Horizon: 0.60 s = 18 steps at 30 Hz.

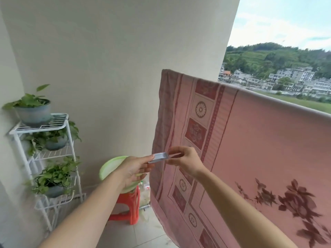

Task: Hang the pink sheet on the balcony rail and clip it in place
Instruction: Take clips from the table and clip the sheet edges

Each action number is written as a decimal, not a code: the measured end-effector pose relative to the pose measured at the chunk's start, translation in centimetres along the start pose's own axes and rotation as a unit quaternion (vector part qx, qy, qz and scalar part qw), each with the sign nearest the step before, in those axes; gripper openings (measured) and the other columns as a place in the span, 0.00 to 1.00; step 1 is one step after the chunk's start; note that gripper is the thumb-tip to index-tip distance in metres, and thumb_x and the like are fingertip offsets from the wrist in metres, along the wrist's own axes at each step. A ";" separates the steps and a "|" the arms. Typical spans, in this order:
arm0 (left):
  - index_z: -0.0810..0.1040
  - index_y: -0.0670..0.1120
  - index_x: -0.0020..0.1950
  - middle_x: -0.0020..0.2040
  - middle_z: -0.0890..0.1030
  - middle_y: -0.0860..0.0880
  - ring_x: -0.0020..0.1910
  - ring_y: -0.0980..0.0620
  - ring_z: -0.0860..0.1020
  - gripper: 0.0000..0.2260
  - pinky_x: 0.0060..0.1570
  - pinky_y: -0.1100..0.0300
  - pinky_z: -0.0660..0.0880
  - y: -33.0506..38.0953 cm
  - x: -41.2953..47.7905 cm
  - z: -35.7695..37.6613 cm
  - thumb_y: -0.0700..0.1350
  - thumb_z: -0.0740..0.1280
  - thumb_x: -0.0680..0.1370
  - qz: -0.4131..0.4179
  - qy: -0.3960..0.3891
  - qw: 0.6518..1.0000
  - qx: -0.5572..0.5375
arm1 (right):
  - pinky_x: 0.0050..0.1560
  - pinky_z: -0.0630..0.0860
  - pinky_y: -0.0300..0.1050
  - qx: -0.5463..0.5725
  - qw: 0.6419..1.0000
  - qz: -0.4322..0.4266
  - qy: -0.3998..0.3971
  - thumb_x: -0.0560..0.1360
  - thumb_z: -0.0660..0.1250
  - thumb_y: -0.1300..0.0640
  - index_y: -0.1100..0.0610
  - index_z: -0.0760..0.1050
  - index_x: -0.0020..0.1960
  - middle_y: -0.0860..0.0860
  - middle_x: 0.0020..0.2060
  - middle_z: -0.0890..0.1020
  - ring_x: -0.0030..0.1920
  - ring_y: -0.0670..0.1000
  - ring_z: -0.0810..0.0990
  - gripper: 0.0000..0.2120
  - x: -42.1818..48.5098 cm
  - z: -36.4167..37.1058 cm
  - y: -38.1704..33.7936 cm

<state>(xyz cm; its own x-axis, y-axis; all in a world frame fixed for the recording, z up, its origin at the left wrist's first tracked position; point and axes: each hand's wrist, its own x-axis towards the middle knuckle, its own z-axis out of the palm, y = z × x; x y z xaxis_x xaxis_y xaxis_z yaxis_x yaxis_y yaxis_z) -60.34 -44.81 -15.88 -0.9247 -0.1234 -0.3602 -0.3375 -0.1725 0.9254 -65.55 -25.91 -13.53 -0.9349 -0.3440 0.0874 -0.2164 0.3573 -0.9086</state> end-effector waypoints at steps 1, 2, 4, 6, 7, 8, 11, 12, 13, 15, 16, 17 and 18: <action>0.82 0.45 0.47 0.45 0.84 0.47 0.40 0.53 0.79 0.11 0.38 0.62 0.73 0.7 2.2 -0.8 0.50 0.75 0.70 0.008 0.017 1.000 -0.012 | 0.45 0.78 0.39 -0.016 1.000 -0.005 0.008 0.67 0.77 0.61 0.61 0.80 0.56 0.55 0.46 0.84 0.44 0.51 0.82 0.19 2.6 0.2 0.0; 0.81 0.45 0.46 0.45 0.85 0.47 0.39 0.54 0.79 0.11 0.39 0.62 0.73 1.5 4.5 -1.6 0.50 0.75 0.71 0.017 0.032 0.999 -0.026 | 0.44 0.76 0.39 -0.032 0.999 -0.010 0.015 0.67 0.77 0.59 0.61 0.80 0.56 0.54 0.46 0.84 0.44 0.49 0.81 0.18 5.1 0.3 0.0; 0.81 0.44 0.46 0.44 0.85 0.47 0.38 0.54 0.78 0.10 0.38 0.62 0.72 2.9 9.3 -2.8 0.49 0.74 0.72 0.033 0.060 0.996 -0.056 | 0.43 0.74 0.36 -0.066 0.997 -0.020 0.017 0.70 0.75 0.57 0.62 0.80 0.56 0.52 0.45 0.83 0.41 0.45 0.79 0.17 10.1 0.5 0.0; 0.80 0.44 0.46 0.43 0.84 0.47 0.37 0.55 0.78 0.10 0.36 0.64 0.72 4.4 14.4 -3.7 0.49 0.72 0.73 0.050 0.081 0.992 -0.087 | 0.43 0.73 0.33 -0.112 0.993 -0.033 0.013 0.72 0.73 0.56 0.61 0.79 0.57 0.51 0.45 0.81 0.41 0.42 0.78 0.15 15.1 0.8 0.3; 0.80 0.44 0.47 0.43 0.84 0.48 0.37 0.55 0.78 0.10 0.35 0.64 0.72 5.2 17.0 -4.1 0.50 0.72 0.74 0.054 0.091 0.989 -0.104 | 0.44 0.74 0.33 -0.134 0.990 -0.038 0.016 0.73 0.72 0.56 0.61 0.79 0.57 0.50 0.46 0.81 0.43 0.43 0.78 0.15 17.8 0.9 0.5; 0.79 0.44 0.47 0.43 0.83 0.49 0.36 0.55 0.78 0.10 0.35 0.64 0.72 6.0 19.6 -4.3 0.50 0.70 0.75 0.054 0.100 0.986 -0.121 | 0.45 0.75 0.34 -0.153 0.987 -0.040 0.018 0.74 0.71 0.56 0.61 0.79 0.58 0.50 0.47 0.82 0.45 0.44 0.79 0.14 20.4 0.9 0.7; 0.77 0.45 0.47 0.42 0.82 0.49 0.37 0.55 0.78 0.10 0.34 0.62 0.71 8.7 26.7 -5.2 0.51 0.66 0.78 0.039 0.123 0.976 -0.178 | 0.50 0.79 0.41 -0.225 0.974 -0.034 0.013 0.75 0.68 0.58 0.61 0.79 0.57 0.53 0.50 0.82 0.50 0.51 0.81 0.12 28.4 1.2 1.0; 0.76 0.45 0.47 0.42 0.82 0.49 0.37 0.55 0.78 0.10 0.34 0.62 0.71 9.4 28.8 -5.5 0.51 0.65 0.79 0.033 0.130 0.973 -0.190 | 0.52 0.80 0.47 -0.260 0.965 -0.031 0.011 0.75 0.67 0.59 0.62 0.80 0.54 0.55 0.50 0.83 0.50 0.54 0.82 0.10 30.9 1.3 1.1; 0.76 0.45 0.47 0.41 0.81 0.49 0.37 0.54 0.78 0.10 0.34 0.62 0.72 10.1 30.9 -5.8 0.51 0.64 0.79 0.029 0.132 0.970 -0.200 | 0.53 0.80 0.53 -0.295 0.955 -0.033 0.007 0.75 0.66 0.59 0.64 0.80 0.52 0.58 0.49 0.83 0.50 0.57 0.82 0.09 33.3 1.5 1.1; 0.74 0.44 0.47 0.41 0.81 0.49 0.37 0.54 0.78 0.11 0.34 0.61 0.72 11.4 34.7 -6.6 0.52 0.62 0.80 0.021 0.134 0.967 -0.214 | 0.52 0.79 0.59 -0.364 0.930 -0.040 -0.005 0.75 0.64 0.61 0.64 0.79 0.51 0.60 0.49 0.83 0.50 0.60 0.82 0.09 37.5 2.1 1.2; 0.74 0.44 0.49 0.41 0.81 0.49 0.37 0.54 0.78 0.11 0.33 0.61 0.72 12.0 36.5 -7.0 0.52 0.62 0.80 0.014 0.137 0.966 -0.221 | 0.52 0.79 0.58 -0.399 0.916 -0.046 -0.014 0.75 0.63 0.60 0.63 0.79 0.52 0.58 0.50 0.83 0.49 0.59 0.82 0.10 39.2 2.3 1.2; 0.74 0.43 0.50 0.41 0.81 0.49 0.37 0.54 0.77 0.12 0.33 0.62 0.72 12.5 38.3 -7.2 0.52 0.61 0.81 0.008 0.137 0.964 -0.226 | 0.52 0.79 0.55 -0.432 0.900 -0.049 -0.024 0.75 0.62 0.60 0.61 0.79 0.54 0.55 0.51 0.83 0.50 0.57 0.82 0.11 40.8 2.6 1.2; 0.73 0.43 0.51 0.41 0.81 0.49 0.37 0.54 0.77 0.12 0.33 0.62 0.72 13.0 39.9 -7.4 0.52 0.60 0.81 0.005 0.135 0.965 -0.227 | 0.53 0.78 0.52 -0.463 0.884 -0.053 -0.033 0.76 0.62 0.60 0.59 0.78 0.56 0.54 0.53 0.81 0.51 0.55 0.81 0.12 42.3 2.8 1.3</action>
<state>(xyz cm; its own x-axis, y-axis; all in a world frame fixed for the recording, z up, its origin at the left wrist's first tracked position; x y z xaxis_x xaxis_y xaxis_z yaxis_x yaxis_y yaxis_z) -100.30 -59.24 -19.14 -0.8272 -0.3664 -0.4259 -0.1607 -0.5722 0.8042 -104.59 -42.46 -12.17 -0.8833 -0.4581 0.1003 -0.4688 0.8669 -0.1695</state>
